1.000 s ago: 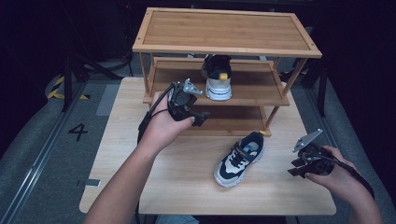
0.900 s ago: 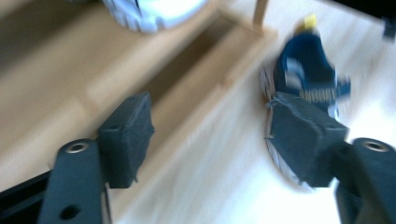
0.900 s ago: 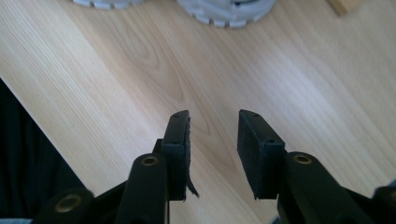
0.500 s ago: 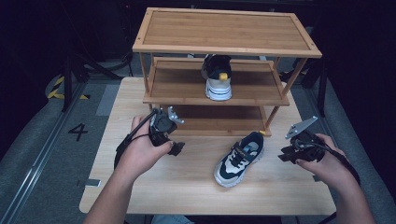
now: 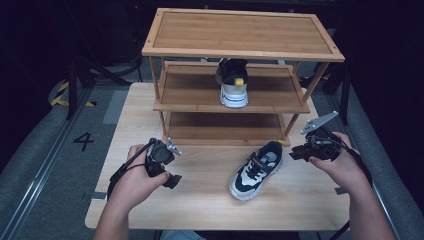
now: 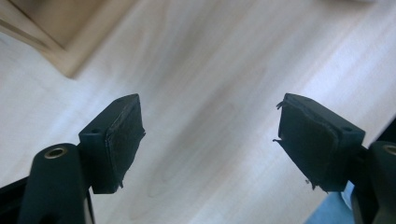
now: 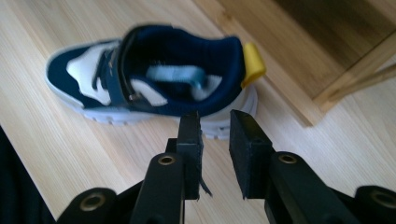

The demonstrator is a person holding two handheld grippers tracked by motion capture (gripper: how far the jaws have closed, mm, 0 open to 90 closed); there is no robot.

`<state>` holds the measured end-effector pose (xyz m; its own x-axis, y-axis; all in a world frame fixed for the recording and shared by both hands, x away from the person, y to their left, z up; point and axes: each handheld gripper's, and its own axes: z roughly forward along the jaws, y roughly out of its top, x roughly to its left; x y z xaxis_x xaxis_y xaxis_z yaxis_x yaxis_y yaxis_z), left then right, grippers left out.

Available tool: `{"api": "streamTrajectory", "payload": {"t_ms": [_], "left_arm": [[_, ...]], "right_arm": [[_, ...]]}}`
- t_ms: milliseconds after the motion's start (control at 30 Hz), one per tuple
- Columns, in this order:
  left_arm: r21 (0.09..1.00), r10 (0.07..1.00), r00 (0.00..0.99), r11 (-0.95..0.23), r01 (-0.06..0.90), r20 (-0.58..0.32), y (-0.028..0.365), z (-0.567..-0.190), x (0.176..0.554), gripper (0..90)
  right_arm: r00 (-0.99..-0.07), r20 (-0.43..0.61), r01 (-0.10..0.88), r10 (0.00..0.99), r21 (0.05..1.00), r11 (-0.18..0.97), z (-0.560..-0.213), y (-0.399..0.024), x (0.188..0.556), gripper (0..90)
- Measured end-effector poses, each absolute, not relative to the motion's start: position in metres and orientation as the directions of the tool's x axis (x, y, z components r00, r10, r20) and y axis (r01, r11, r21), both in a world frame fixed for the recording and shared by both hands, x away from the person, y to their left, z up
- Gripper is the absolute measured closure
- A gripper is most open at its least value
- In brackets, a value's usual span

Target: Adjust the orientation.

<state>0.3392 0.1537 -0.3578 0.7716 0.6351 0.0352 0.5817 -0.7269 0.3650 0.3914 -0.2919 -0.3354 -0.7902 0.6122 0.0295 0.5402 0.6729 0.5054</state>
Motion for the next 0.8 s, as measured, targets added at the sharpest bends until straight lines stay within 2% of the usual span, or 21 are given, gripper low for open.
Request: {"api": "streamTrajectory", "payload": {"t_ms": [100,300,367,500,600,633,667,800], "left_arm": [[0.381,0.658,0.752,-0.703,0.6,0.03,0.16,-0.363,0.341,22.9],[0.357,0.677,0.736,-0.691,0.628,0.014,0.167,-0.376,0.343,22.1],[0.346,0.674,0.739,-0.696,0.63,0.01,0.169,-0.381,0.343,22.1],[0.337,0.674,0.739,-0.696,0.634,0.004,0.174,-0.384,0.342,22.1],[0.333,0.681,0.732,-0.692,0.64,0.009,0.177,-0.385,0.34,22.2],[0.337,0.679,0.734,-0.694,0.636,0.011,0.177,-0.385,0.339,22.4],[0.335,0.673,0.739,-0.699,0.631,0.012,0.178,-0.385,0.338,22.6],[0.341,0.667,0.745,-0.702,0.625,0.009,0.178,-0.383,0.335,22.7]], "right_arm": [[-0.794,0.055,0.526,0.605,0.562,0.639,-0.331,-0.289,0.394,72.3],[-0.754,0.035,0.559,0.656,0.558,0.613,-0.336,-0.283,0.405,69.8],[-0.738,0.017,0.569,0.675,0.553,0.609,-0.342,-0.278,0.414,63.4],[-0.739,0.02,0.567,0.673,0.557,0.606,-0.346,-0.272,0.42,60.8],[-0.738,0.017,0.572,0.675,0.546,0.612,-0.352,-0.269,0.426,72.8],[-0.737,0.017,0.574,0.676,0.544,0.612,-0.353,-0.269,0.427,83.0],[-0.737,0.017,0.573,0.676,0.545,0.612,-0.353,-0.268,0.427,86.7],[-0.735,-0.02,0.562,0.677,0.54,0.626,-0.352,-0.266,0.424,89.8]]}}
